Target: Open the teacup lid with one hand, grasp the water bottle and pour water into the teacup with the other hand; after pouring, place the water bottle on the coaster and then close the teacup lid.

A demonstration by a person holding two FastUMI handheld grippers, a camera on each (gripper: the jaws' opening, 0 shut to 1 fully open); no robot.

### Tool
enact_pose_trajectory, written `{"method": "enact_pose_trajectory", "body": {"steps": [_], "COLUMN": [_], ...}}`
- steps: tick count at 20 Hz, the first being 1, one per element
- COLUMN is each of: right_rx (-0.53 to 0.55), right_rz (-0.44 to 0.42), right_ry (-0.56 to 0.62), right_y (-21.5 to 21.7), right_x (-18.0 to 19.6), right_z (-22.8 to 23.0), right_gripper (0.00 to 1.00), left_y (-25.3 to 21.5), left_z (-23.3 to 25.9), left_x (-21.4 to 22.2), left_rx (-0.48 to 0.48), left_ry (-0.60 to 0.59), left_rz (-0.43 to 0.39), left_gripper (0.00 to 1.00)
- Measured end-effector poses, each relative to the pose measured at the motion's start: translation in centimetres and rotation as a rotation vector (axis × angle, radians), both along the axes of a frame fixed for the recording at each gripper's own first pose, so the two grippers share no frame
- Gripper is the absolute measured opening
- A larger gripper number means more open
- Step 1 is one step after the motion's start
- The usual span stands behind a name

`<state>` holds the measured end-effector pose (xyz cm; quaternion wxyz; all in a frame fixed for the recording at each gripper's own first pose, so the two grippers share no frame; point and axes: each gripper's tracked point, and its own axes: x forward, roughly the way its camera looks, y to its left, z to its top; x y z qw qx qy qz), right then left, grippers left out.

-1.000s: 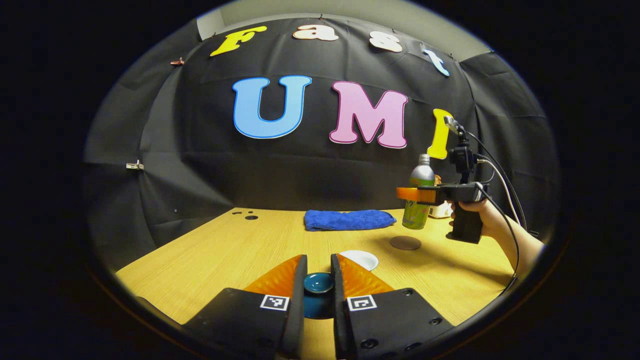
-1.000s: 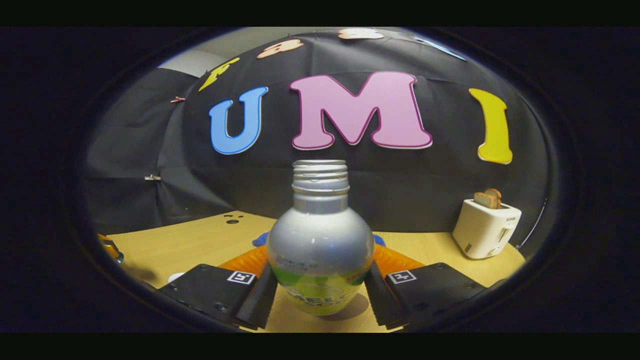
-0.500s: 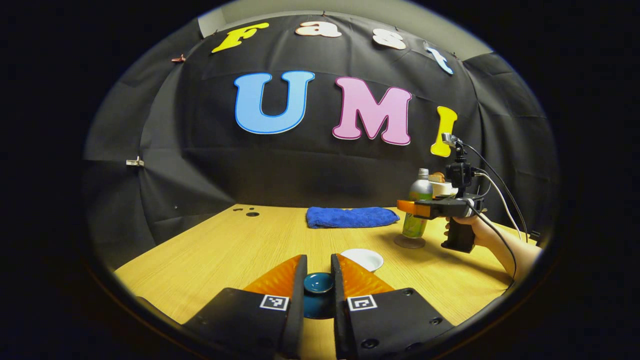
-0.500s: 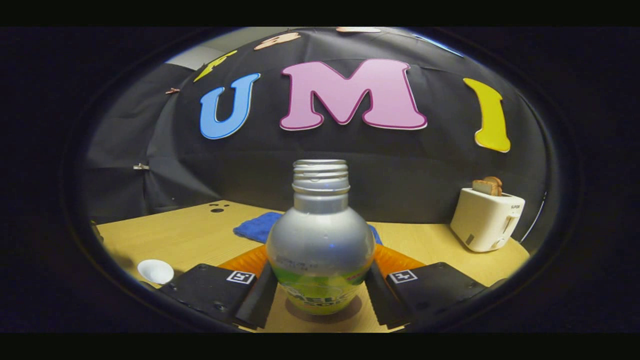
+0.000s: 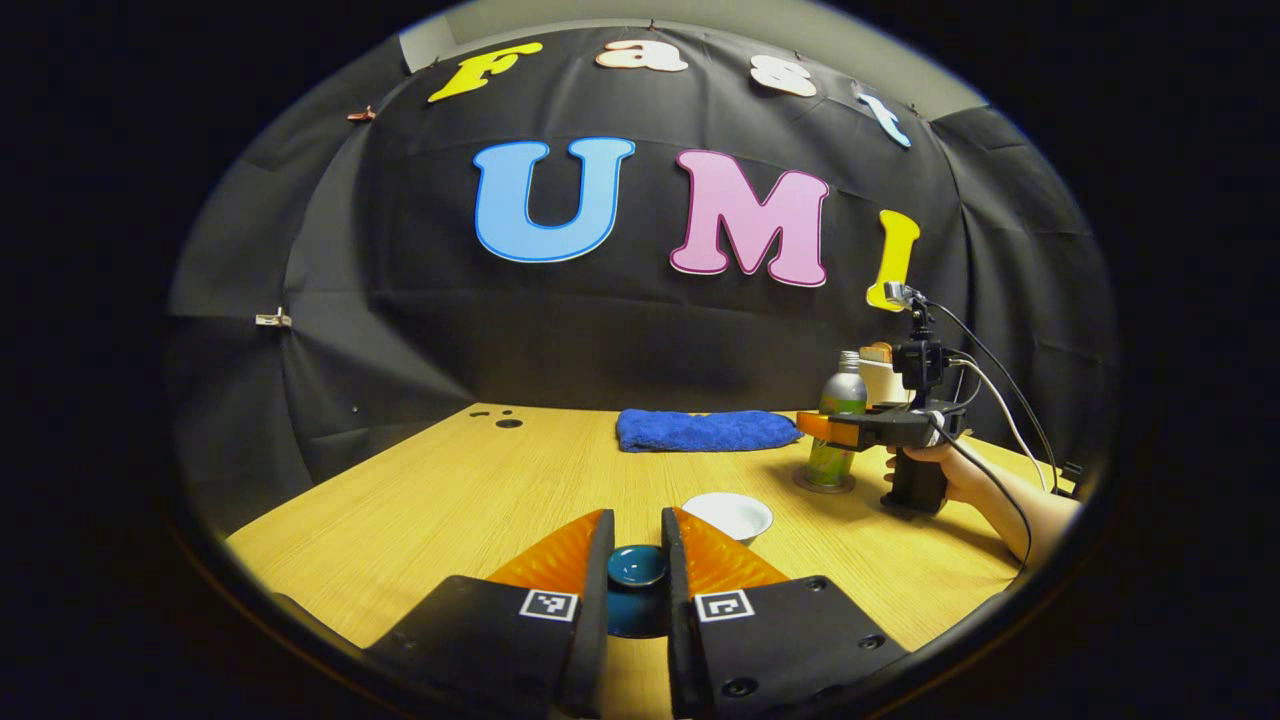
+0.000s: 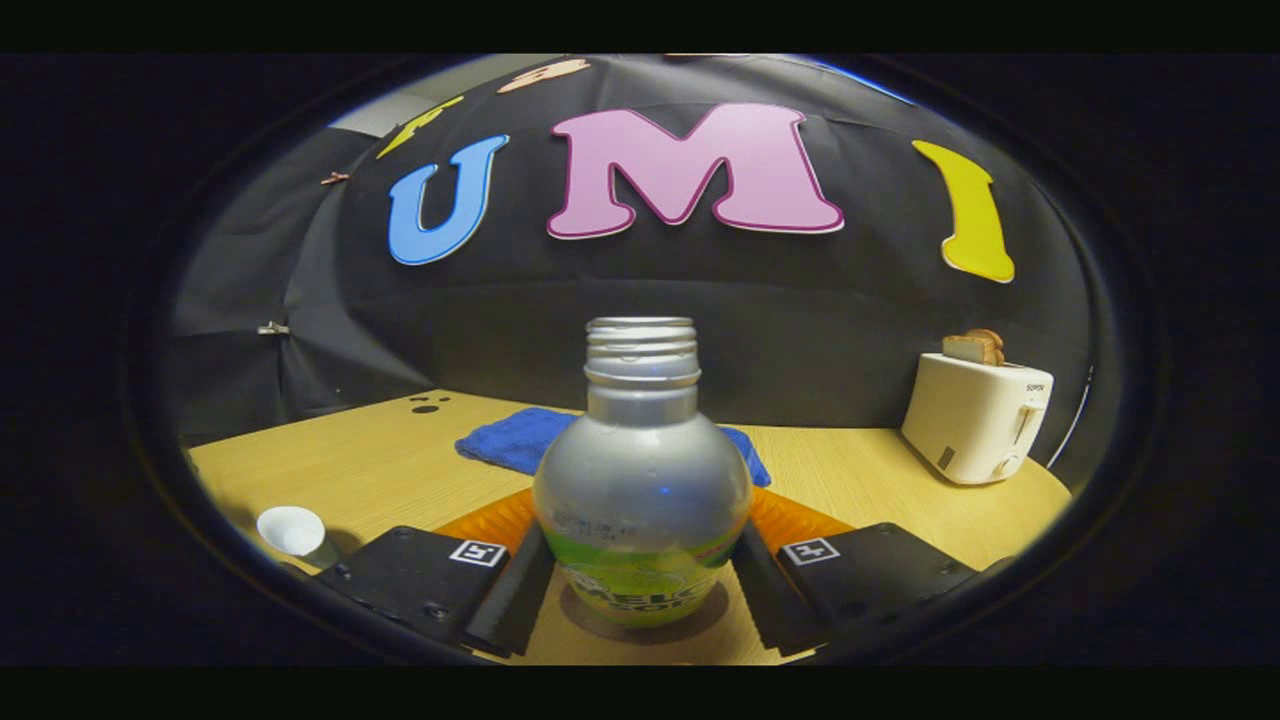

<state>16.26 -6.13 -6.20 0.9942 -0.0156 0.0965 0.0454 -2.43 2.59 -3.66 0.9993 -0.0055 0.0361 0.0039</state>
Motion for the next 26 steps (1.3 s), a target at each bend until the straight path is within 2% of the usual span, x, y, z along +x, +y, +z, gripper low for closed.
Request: {"method": "enact_pose_trajectory", "body": {"steps": [2,3,4,5,8,11,12,16,17,18,20,21,26], "right_rx": [-0.004,-0.007,-0.010,-0.013,-0.010,0.014,0.016,-0.025,-0.052,-0.076,-0.092,-0.092,-0.070], "right_rz": [-0.011,-0.016,-0.019,-0.028,-0.066,-0.061,-0.059,-0.055,-0.074,-0.088,-0.093,-0.084,-0.034], "right_ry": [-0.001,-0.002,-0.005,-0.011,-0.037,-0.019,-0.028,-0.048,-0.060,-0.069,-0.079,-0.079,-0.071], "right_y": [-0.4,-0.5,-0.6,-0.7,-1.5,-0.9,-0.7,-0.2,-0.5,-0.8,-0.4,0.0,1.4], "right_x": [-0.1,-0.2,-0.2,-0.4,-0.8,-2.0,-2.5,-4.4,-4.9,-5.6,-7.2,-8.1,-13.2], "right_z": [0.1,0.2,0.2,0.4,1.6,1.8,2.0,2.3,2.5,2.6,3.0,3.2,4.2], "right_gripper": [0.85,0.92,0.93,1.00,1.00,1.00,1.00,1.00,1.00,1.00,0.99,1.00,0.97], "left_y": [-0.2,-0.3,-0.4,-0.5,-0.7,-1.1,-1.4,-2.3,-2.4,-2.4,-3.1,-3.6,-5.2], "left_z": [0.1,0.1,0.2,0.2,0.3,0.5,0.7,1.0,1.1,1.1,1.5,1.5,0.8], "left_x": [-0.1,-0.1,-0.1,-0.2,-0.5,-0.7,-0.7,-1.0,-1.1,-0.9,-0.3,0.2,3.0], "left_rx": [0.004,0.005,0.006,0.008,0.011,0.014,0.011,0.015,0.016,0.013,-0.008,-0.017,-0.010], "left_ry": [-0.002,-0.004,-0.005,-0.006,-0.009,-0.017,-0.020,-0.032,-0.034,-0.040,-0.052,-0.054,-0.034], "left_rz": [-0.003,-0.005,-0.008,-0.009,-0.010,-0.015,-0.020,-0.036,-0.030,-0.021,-0.030,-0.039,-0.053], "left_gripper": [0.29,0.29,0.28,0.29,0.29,0.31,0.28,0.29,0.31,0.28,0.31,0.29,0.28]}}
